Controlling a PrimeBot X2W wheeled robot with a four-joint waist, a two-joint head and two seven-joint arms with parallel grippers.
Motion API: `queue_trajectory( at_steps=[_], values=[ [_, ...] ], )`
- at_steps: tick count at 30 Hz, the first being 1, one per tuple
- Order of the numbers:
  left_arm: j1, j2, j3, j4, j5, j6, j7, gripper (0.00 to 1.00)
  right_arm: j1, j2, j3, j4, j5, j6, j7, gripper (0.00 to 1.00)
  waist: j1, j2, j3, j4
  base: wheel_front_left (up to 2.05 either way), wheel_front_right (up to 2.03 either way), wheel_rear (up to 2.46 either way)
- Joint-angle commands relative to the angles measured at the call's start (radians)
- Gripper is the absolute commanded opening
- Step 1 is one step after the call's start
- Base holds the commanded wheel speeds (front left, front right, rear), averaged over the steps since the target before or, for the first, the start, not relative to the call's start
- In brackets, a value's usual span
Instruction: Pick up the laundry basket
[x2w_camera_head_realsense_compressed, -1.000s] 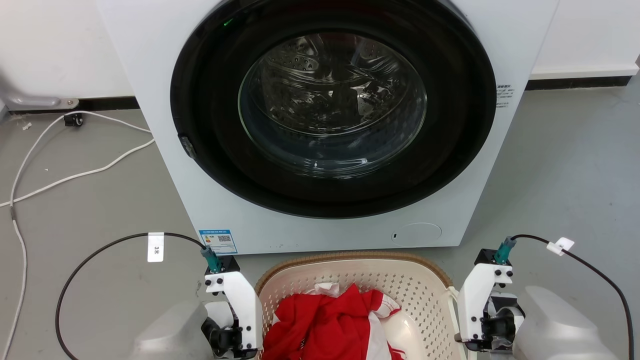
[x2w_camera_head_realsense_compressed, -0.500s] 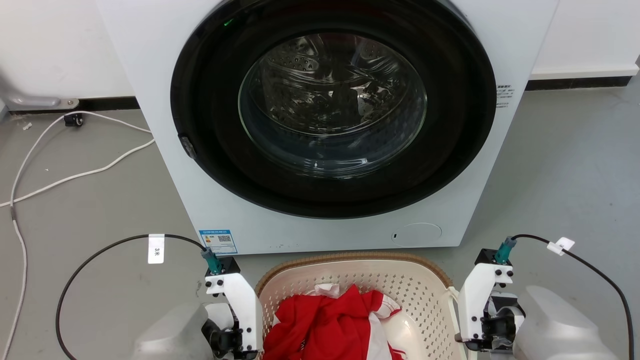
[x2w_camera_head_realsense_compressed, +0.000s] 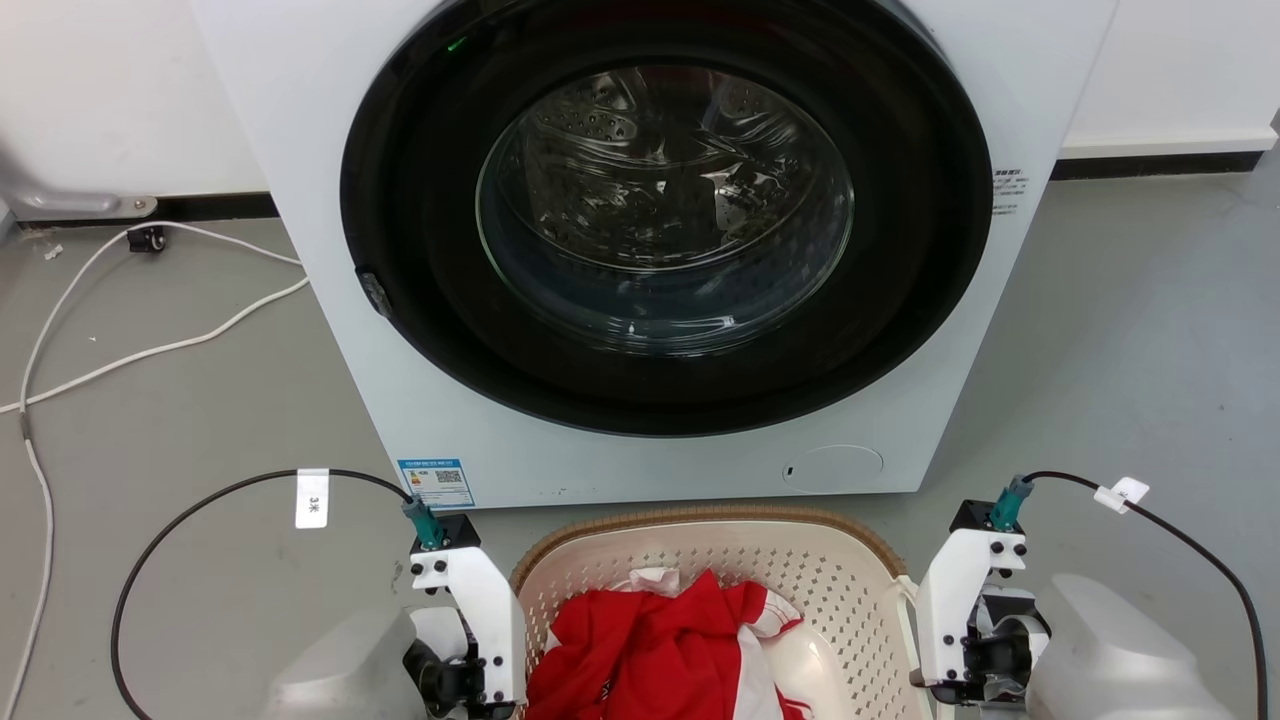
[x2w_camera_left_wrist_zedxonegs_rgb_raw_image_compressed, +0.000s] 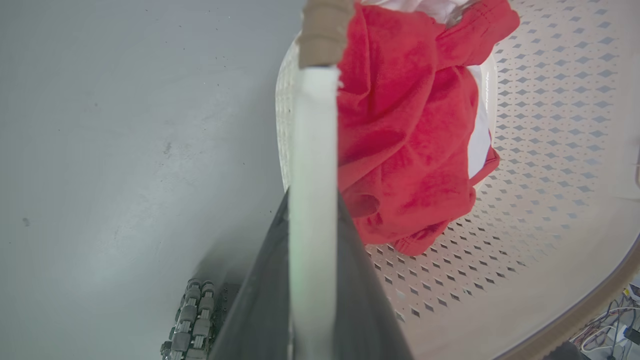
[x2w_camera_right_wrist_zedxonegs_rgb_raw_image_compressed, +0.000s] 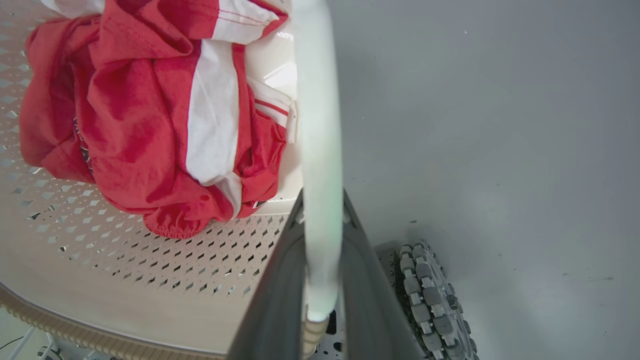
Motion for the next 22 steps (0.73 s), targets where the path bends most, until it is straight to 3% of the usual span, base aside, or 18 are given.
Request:
queue_trajectory(
  at_steps=[1, 22],
  values=[
    [0.002, -0.015, -0.001, -0.017, -0.01, -0.014, -0.005, 0.0, 0.004, 0.02, -0.005, -0.006, -0.002, 0.003, 0.005, 0.0, -0.0001, 0.0, 0.001, 0.0, 0.0, 0.0, 0.0],
    [0.003, -0.012, -0.018, -0.014, -0.024, -0.014, -0.013, 0.0, 0.009, 0.018, -0.024, -0.006, -0.013, 0.003, 0.014, 0.0, -0.0001, 0.0, 0.005, -0.002, 0.0, 0.0, 0.0]
  ],
)
